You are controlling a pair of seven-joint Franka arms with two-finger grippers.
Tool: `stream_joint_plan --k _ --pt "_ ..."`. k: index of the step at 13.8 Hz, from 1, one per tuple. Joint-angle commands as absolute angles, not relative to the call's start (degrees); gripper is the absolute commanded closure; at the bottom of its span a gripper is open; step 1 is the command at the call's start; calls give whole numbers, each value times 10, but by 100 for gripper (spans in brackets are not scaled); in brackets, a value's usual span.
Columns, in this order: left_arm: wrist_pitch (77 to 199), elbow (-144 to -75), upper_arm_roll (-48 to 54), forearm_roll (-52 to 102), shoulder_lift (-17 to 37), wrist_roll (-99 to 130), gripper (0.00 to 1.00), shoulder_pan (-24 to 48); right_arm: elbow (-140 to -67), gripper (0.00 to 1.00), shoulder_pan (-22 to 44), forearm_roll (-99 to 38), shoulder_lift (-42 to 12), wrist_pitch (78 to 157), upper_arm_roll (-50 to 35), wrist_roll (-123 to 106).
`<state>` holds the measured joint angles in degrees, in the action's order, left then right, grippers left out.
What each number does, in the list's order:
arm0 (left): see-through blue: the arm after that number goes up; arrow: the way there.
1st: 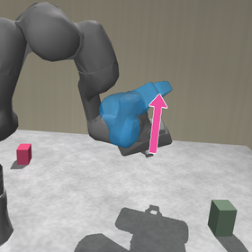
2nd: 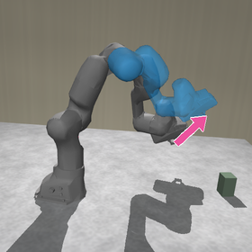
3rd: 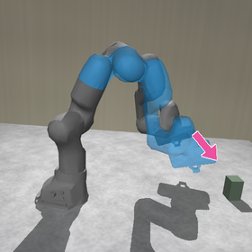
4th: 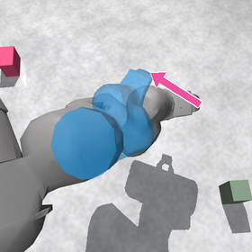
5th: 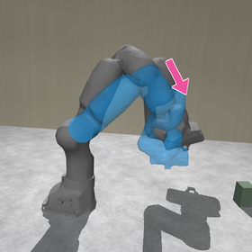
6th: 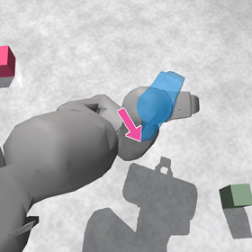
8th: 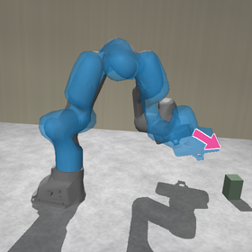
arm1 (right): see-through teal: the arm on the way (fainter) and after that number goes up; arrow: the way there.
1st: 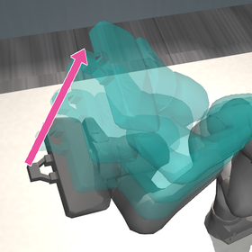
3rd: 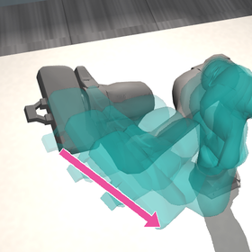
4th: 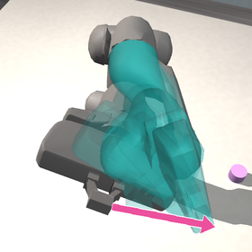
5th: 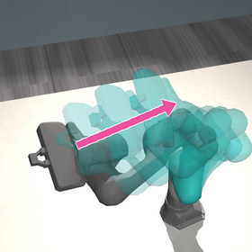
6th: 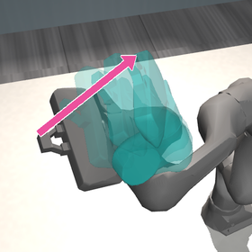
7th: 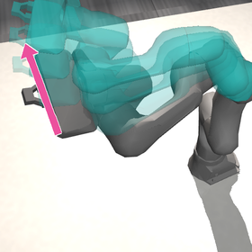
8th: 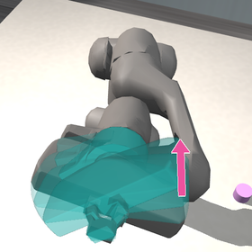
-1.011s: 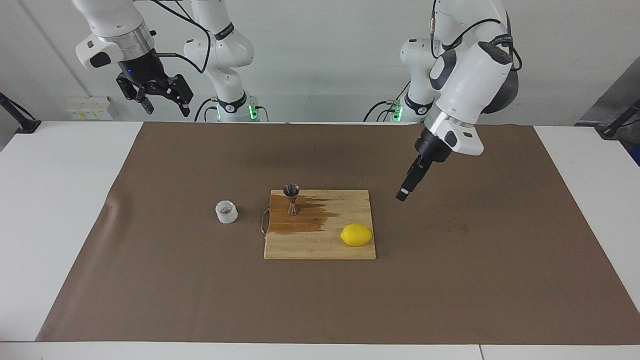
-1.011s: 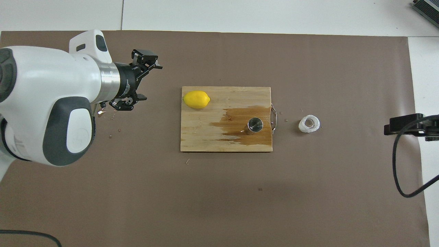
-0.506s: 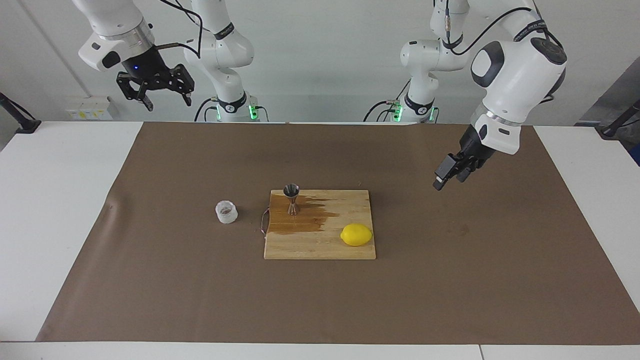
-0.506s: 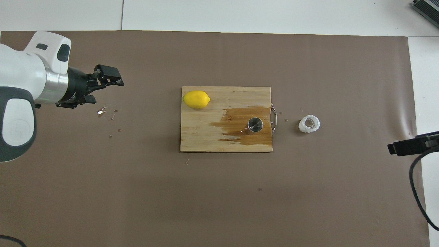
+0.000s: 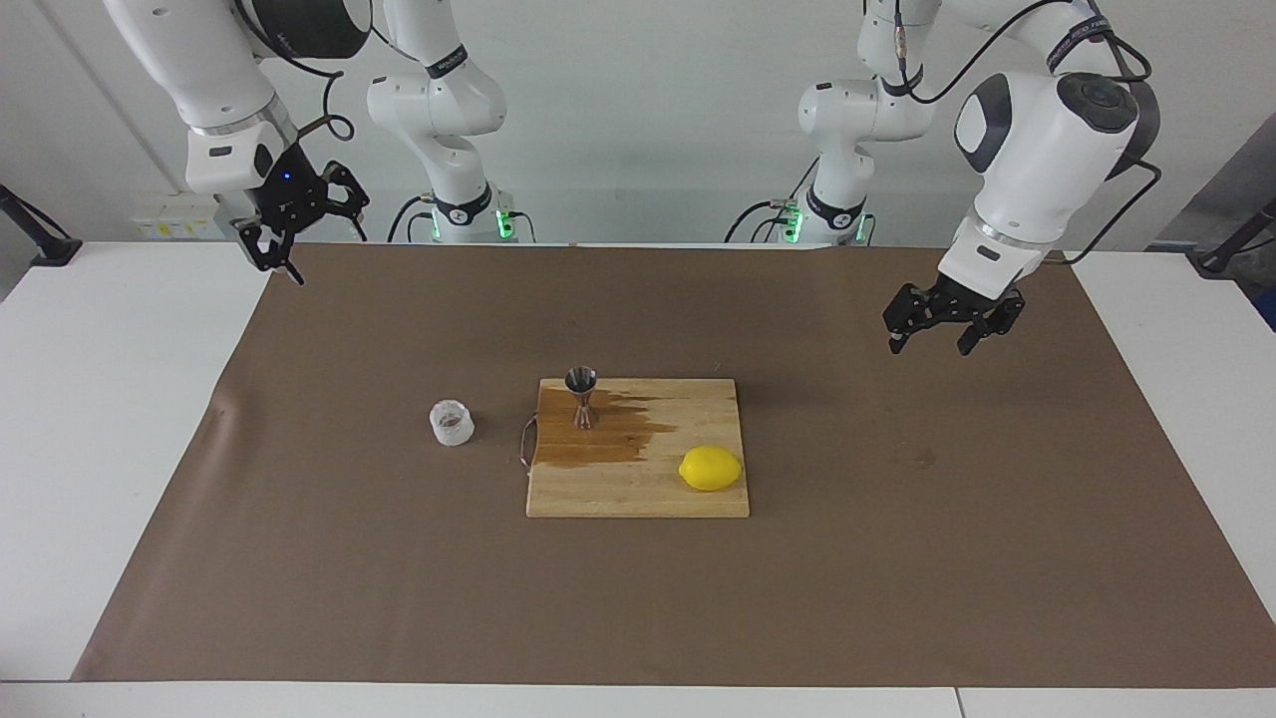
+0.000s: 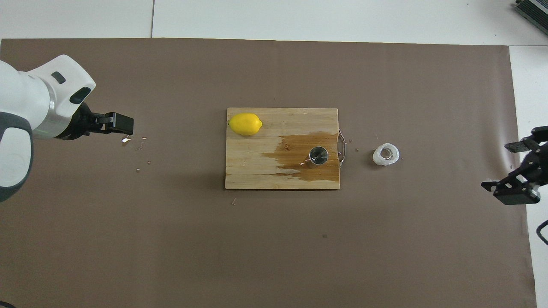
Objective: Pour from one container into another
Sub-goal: 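Retract the left gripper while the right gripper reaches the white cup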
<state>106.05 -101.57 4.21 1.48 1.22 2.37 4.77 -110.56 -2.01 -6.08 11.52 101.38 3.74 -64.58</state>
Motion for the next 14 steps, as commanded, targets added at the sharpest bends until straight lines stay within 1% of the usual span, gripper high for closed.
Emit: stream_joint_plan --k 1,3,5,7,8,10,11,12,14 --pt "1018 -1016 26 -2 -18 -11 0 41 -1175 0 -43 -117 123 1071 35 -802" --pt "974 -990 16 -2 -31 -15 0 40 -1175 0 -47 -168 65 1089 35 -949" --pt "909 -948 18 -2 -33 -41 0 34 -1172 0 -48 -196 6 1109 34 -1071" --pt "876 -920 18 -2 -32 -59 0 26 -1171 0 -61 -272 -44 1114 34 -1161" --pt "876 -918 20 1 -32 -58 0 19 -1168 0 -62 -289 -57 1123 34 -1185" --pt "884 -942 23 3 -45 -55 0 4 -1166 0 -62 -309 -90 1133 33 -1216" --pt "882 -945 24 3 -46 -55 0 4 -1166 0 -62 -337 -107 1162 32 -1254" --pt "882 -946 25 3 -46 -54 0 4 -1166 0 -55 -364 -119 1172 31 -1275" --pt "899 -950 26 3 -47 -56 0 -4 -1163 0 -59 -399 -158 1166 26 -1282"
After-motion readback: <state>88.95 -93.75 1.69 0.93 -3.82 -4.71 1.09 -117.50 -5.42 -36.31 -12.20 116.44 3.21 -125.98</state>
